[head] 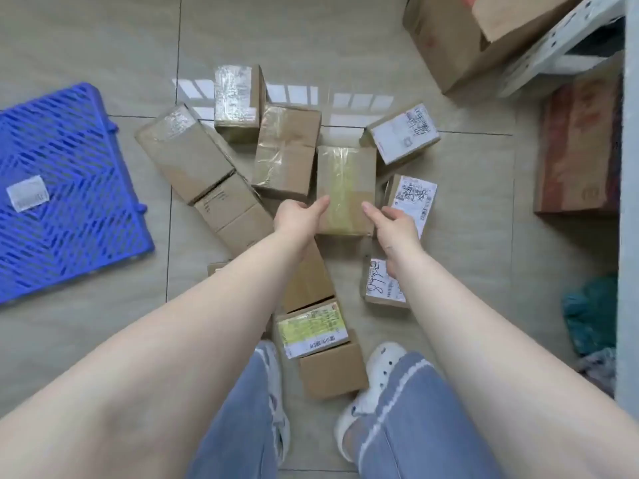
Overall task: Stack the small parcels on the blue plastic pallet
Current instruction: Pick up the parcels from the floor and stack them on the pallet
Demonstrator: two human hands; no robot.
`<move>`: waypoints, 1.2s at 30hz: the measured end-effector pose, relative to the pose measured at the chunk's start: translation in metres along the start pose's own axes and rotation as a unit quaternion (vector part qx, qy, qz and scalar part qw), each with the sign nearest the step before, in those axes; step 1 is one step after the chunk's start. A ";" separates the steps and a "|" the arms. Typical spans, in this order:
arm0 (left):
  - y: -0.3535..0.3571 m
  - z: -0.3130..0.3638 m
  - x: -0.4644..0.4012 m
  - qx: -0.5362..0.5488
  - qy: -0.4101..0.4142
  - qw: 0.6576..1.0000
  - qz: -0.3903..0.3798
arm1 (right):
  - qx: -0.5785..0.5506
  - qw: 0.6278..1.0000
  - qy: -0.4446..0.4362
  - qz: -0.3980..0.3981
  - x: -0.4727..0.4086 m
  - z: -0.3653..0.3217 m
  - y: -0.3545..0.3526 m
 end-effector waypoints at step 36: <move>-0.158 -0.032 0.290 0.183 -0.046 0.969 -0.159 | -0.075 0.983 -0.082 -0.146 0.289 -0.142 -0.009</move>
Point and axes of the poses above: each hand's wrist, its own x-axis away from the middle knuckle, its own y-axis out of the palm, z = x × y, the point moved 3 cm from there along -x, towards the middle knuckle, and after that the axes turned 14 degrees about -y, right-handed, at the moved point
